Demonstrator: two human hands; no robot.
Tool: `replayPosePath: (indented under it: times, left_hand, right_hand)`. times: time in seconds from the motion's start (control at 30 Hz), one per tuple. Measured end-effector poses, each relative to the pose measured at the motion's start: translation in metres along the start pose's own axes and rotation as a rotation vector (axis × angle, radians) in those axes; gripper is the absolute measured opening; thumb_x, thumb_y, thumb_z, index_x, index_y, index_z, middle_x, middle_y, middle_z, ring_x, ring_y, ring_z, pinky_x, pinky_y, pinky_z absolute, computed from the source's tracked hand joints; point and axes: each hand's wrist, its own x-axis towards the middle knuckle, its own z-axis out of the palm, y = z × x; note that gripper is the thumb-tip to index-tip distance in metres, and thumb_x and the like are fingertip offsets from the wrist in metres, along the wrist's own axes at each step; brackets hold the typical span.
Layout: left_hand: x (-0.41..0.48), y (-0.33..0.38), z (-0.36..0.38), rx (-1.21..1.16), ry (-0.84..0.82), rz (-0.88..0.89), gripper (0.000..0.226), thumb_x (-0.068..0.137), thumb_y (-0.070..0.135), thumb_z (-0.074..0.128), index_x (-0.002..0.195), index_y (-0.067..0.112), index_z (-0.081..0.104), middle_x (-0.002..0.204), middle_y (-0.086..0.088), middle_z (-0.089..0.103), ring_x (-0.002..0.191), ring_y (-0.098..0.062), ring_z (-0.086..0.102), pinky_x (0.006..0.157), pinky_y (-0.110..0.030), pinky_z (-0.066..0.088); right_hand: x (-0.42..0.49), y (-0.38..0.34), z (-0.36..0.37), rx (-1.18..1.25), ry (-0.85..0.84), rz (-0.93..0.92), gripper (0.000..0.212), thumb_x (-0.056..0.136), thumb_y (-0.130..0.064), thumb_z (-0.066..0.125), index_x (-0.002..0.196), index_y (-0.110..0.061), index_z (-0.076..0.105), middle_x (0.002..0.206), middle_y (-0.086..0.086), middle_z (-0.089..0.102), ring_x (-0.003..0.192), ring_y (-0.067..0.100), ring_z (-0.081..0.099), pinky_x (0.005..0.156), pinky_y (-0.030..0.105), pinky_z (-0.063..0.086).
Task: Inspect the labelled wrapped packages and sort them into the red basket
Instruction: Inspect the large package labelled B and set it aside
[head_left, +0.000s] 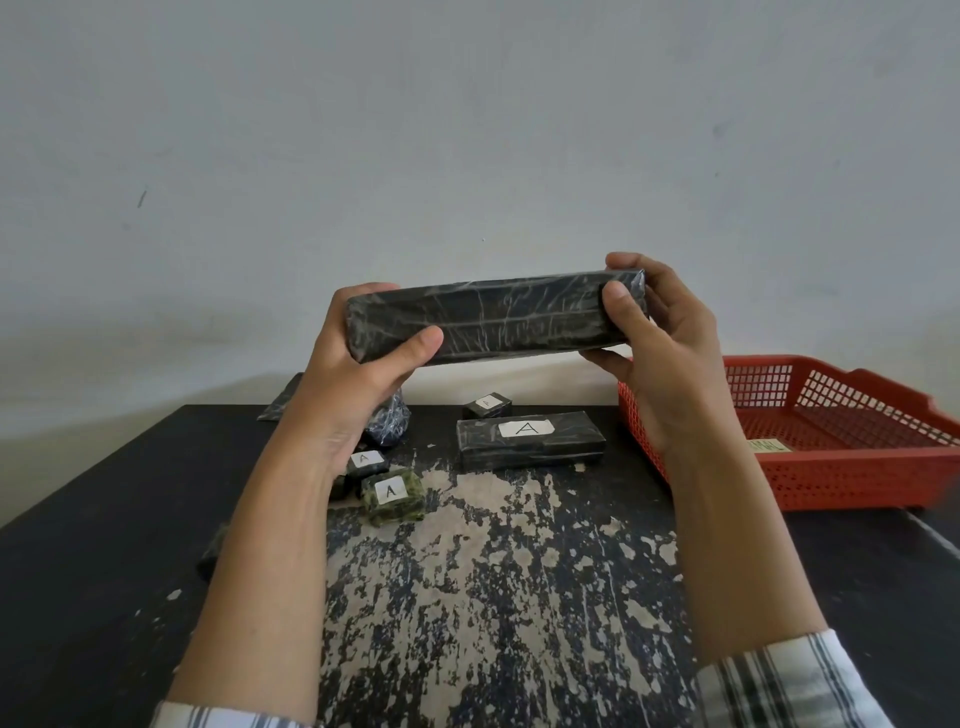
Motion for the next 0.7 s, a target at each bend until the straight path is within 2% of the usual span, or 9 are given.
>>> replayPosePath:
  times: [0.1,0.2,0.3,0.37,0.43,0.5,0.57,0.6,0.7]
  left_hand:
    - [0.000,0.000,0.002,0.005,0.015,-0.001,0.064,0.060,0.029,0.091,0.115,0.029,0.058,0.117,-0.003,0.071,0.118,-0.026,0.069,0.103,-0.042,0.056]
    - [0.001,-0.002,0.001,0.048,0.011,0.003,0.066,0.064,0.025,0.092,0.121,0.030,0.057,0.117,0.000,0.071,0.119,-0.026,0.068,0.110,-0.052,0.050]
    - [0.003,0.000,-0.002,0.007,-0.014,-0.061,0.108,0.047,0.057,0.097,0.140,0.032,0.050,0.137,-0.004,0.064,0.130,-0.023,0.061,0.117,-0.047,0.043]
    - [0.000,0.005,-0.003,-0.007,-0.038,-0.116,0.124,0.043,0.083,0.082,0.150,0.033,0.043,0.148,-0.005,0.056,0.137,-0.023,0.054,0.116,-0.046,0.042]
    - [-0.004,0.011,-0.002,0.030,-0.051,-0.175,0.108,0.059,0.090,0.059,0.149,0.030,0.047,0.138,-0.004,0.065,0.129,-0.023,0.062,0.106,-0.042,0.052]
    - [-0.005,0.012,0.001,0.050,-0.042,-0.236,0.088,0.071,0.082,0.049,0.139,0.026,0.058,0.121,-0.005,0.075,0.112,-0.023,0.073,0.091,-0.038,0.061]
    - [-0.003,0.009,0.003,0.005,-0.019,-0.258,0.073,0.075,0.067,0.061,0.127,0.017,0.063,0.103,-0.003,0.078,0.096,-0.019,0.077,0.074,-0.031,0.063]
    - [-0.003,0.010,0.004,-0.040,0.005,-0.249,0.067,0.074,0.058,0.068,0.124,0.014,0.064,0.097,-0.002,0.077,0.092,-0.017,0.076,0.069,-0.028,0.063]
    - [-0.001,0.008,0.004,-0.122,0.072,-0.198,0.064,0.075,0.043,0.075,0.130,0.012,0.063,0.100,-0.002,0.076,0.092,-0.015,0.075,0.066,-0.027,0.061]
  right_hand:
    - [-0.001,0.001,0.000,-0.126,-0.050,-0.029,0.046,0.084,-0.034,0.085,0.124,-0.033,0.062,0.119,0.001,0.071,0.108,0.017,0.073,0.099,0.048,0.060]
    - [-0.002,0.003,0.001,-0.248,-0.035,-0.090,0.060,0.075,-0.029,0.093,0.123,-0.032,0.057,0.119,0.000,0.069,0.103,0.015,0.073,0.097,0.042,0.060]
    - [0.000,0.007,-0.001,-0.255,-0.029,-0.123,0.060,0.073,-0.024,0.095,0.117,-0.031,0.056,0.119,-0.001,0.066,0.105,0.015,0.071,0.096,0.041,0.059]
    - [0.000,0.010,-0.002,-0.239,-0.042,-0.142,0.061,0.071,-0.018,0.095,0.115,-0.027,0.053,0.115,-0.007,0.065,0.102,0.004,0.069,0.090,0.033,0.060]
    - [0.000,0.012,-0.003,-0.207,-0.061,-0.160,0.063,0.070,-0.009,0.094,0.113,-0.023,0.050,0.114,-0.012,0.063,0.100,-0.007,0.068,0.086,0.025,0.058]
    - [0.002,0.015,-0.004,-0.220,-0.071,-0.187,0.066,0.068,-0.015,0.097,0.111,-0.031,0.049,0.128,-0.003,0.061,0.115,0.004,0.067,0.096,0.036,0.059]
    - [0.001,0.013,-0.002,-0.243,-0.099,-0.207,0.065,0.063,-0.028,0.096,0.105,-0.043,0.049,0.139,0.005,0.056,0.125,0.021,0.064,0.102,0.048,0.056]
    - [0.002,0.014,-0.002,-0.243,-0.114,-0.204,0.066,0.062,-0.028,0.096,0.106,-0.043,0.049,0.139,0.007,0.055,0.125,0.022,0.063,0.101,0.048,0.057]
    - [0.001,0.014,0.000,-0.268,-0.133,-0.163,0.081,0.070,-0.009,0.094,0.130,-0.032,0.046,0.136,-0.003,0.054,0.118,0.003,0.061,0.104,0.033,0.056]
